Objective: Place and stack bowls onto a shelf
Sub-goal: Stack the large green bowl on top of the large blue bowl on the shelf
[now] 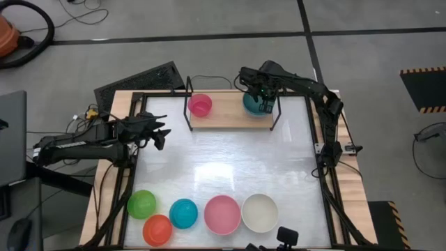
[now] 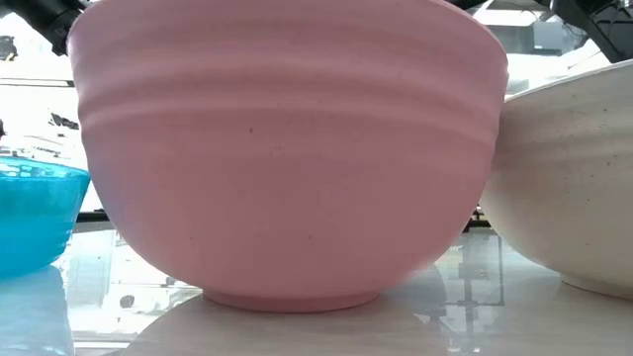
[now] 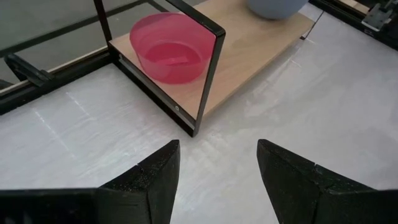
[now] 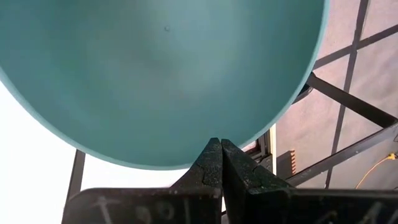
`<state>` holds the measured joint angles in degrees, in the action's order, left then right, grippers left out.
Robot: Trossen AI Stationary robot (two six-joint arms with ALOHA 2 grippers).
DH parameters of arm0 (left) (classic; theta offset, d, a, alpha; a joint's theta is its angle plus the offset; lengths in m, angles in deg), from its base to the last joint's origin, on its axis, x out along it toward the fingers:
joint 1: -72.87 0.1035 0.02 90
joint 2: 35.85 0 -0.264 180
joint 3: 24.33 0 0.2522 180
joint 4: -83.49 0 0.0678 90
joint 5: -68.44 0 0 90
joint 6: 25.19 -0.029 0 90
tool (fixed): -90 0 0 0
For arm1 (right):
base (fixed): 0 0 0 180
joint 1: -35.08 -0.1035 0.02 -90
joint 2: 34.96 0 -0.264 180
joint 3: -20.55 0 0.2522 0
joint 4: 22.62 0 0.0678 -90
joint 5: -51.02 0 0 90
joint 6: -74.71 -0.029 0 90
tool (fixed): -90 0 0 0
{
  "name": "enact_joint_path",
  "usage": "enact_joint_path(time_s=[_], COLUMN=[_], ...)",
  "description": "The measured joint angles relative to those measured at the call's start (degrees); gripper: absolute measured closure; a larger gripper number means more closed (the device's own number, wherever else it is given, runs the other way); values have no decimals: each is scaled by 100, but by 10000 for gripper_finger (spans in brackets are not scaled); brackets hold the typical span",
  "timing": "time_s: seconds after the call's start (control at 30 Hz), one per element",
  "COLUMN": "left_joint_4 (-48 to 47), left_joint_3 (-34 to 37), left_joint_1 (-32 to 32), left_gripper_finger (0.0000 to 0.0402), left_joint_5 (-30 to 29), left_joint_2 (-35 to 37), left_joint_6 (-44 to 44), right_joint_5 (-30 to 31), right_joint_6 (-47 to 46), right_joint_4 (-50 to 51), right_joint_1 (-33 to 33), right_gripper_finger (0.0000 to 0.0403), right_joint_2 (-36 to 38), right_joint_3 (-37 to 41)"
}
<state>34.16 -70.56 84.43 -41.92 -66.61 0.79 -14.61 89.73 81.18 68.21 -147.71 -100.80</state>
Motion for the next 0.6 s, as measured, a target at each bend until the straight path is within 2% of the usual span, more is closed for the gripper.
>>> enact_joint_path(time_s=[0.6], left_joint_4=[-13], left_joint_3=[0], left_joint_1=[0], left_gripper_finger=[203], left_joint_5=[2], left_joint_2=[0], left_joint_6=[-7], right_joint_5=[15], right_joint_6=[-166], right_joint_4=[-4], right_joint_1=[-53], right_gripper_finger=[386], right_joint_2=[0], right_joint_3=[0])
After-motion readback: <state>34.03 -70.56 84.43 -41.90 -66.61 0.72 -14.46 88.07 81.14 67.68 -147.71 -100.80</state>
